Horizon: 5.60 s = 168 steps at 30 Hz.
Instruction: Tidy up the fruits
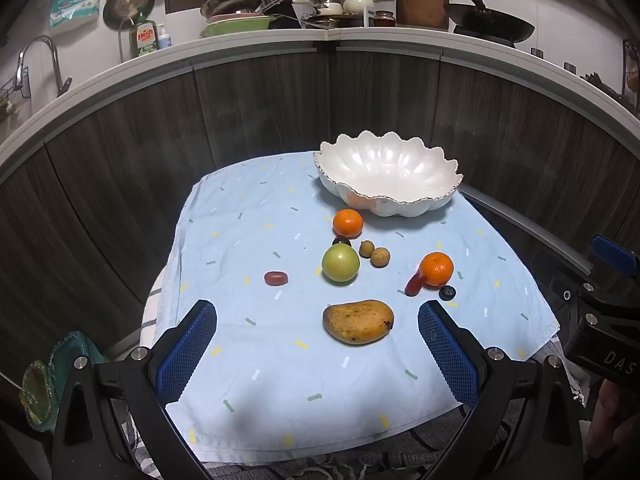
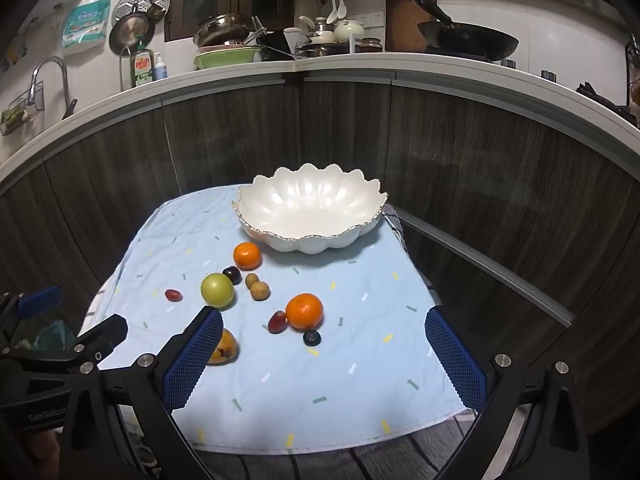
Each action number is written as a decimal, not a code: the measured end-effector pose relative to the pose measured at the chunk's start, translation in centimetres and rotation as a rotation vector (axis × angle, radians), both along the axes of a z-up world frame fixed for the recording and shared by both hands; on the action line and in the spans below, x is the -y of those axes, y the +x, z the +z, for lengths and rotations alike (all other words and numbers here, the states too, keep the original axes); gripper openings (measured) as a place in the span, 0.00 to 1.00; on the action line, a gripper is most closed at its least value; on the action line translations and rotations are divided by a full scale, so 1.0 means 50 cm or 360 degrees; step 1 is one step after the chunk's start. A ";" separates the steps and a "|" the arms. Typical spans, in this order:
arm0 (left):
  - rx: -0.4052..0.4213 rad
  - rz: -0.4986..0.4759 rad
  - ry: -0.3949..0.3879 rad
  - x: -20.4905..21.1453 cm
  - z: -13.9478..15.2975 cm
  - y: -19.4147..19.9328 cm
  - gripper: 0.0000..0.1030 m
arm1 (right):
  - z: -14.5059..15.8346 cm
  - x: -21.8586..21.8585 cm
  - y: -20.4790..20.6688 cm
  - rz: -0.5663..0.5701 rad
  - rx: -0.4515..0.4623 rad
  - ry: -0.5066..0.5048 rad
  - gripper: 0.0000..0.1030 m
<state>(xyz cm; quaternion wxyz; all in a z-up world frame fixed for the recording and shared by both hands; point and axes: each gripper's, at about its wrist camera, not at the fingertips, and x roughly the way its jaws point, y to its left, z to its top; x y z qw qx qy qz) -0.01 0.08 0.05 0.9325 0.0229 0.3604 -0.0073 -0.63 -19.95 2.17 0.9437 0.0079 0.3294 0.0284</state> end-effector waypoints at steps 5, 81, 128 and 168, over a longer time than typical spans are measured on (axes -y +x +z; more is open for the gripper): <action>0.0001 0.0000 0.0000 0.000 0.000 0.000 1.00 | 0.000 0.000 0.000 0.0001 0.0001 0.0000 0.99; -0.0177 -0.0160 0.0066 0.035 -0.061 0.072 1.00 | -0.047 0.020 0.064 -0.0046 -0.0133 0.0012 0.99; -0.0522 -0.0317 0.0066 0.066 -0.277 0.220 0.93 | -0.245 -0.028 0.209 0.0172 -0.0466 -0.0066 0.54; -0.0328 -0.0317 0.0047 0.066 -0.227 0.190 0.75 | -0.222 -0.041 0.193 0.0226 -0.0458 -0.0051 0.20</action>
